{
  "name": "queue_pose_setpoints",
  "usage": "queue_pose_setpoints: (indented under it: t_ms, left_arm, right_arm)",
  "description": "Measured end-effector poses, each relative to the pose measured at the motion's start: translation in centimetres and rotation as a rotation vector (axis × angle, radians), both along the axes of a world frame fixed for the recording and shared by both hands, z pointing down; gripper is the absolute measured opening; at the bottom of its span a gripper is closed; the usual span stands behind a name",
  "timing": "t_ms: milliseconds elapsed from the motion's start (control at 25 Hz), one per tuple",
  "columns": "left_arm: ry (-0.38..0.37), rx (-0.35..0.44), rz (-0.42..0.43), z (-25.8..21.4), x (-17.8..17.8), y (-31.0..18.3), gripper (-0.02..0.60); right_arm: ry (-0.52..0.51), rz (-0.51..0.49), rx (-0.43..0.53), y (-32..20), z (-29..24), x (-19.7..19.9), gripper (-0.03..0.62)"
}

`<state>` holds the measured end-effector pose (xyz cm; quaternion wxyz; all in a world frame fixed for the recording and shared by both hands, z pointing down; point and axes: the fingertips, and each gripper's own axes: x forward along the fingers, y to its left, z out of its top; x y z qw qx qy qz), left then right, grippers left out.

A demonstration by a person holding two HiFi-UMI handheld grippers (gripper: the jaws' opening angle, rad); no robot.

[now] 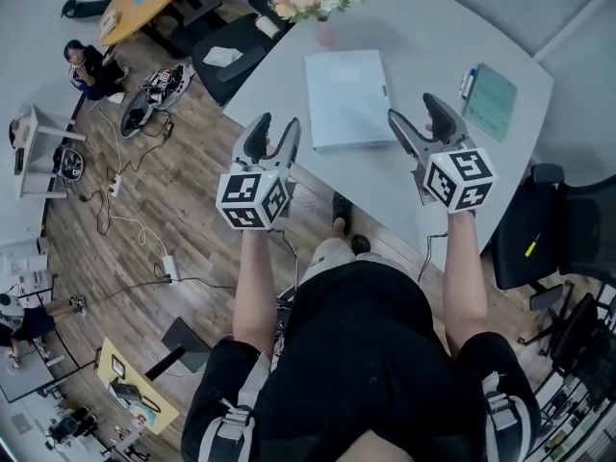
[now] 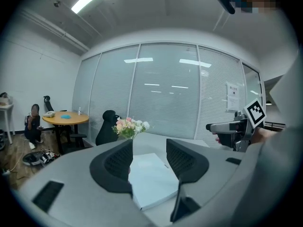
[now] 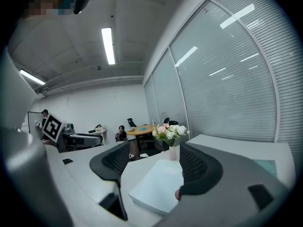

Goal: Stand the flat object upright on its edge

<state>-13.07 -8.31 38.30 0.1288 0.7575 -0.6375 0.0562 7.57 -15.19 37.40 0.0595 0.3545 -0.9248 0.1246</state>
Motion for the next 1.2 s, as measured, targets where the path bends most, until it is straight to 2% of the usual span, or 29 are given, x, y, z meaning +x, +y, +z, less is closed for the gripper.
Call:
queue_pose_setpoints:
  t_ms: [160, 560, 840, 1200]
  left_arm:
    - [0.046, -0.033, -0.008, 1.8, -2.2, -4.1, 0.214]
    - [0.078, -0.103, 0.062, 5.3, -4.7, -12.7, 0.216]
    - [0.121, -0.183, 0.136, 9.7, -5.1, -17.0, 0.219]
    - [0.155, -0.288, 0.174, 15.2, -5.7, -21.4, 0.222]
  right_arm:
    - [0.030, 0.010, -0.004, -3.5, 0.2, -1.0, 0.336]
    - [0.095, 0.044, -0.095, -10.6, 4.2, -4.3, 0.336]
    - [0.123, 0.076, -0.179, -14.3, 8.6, -5.8, 0.339]
    - [0.137, 0.080, -0.255, -18.5, 13.6, -7.4, 0.341]
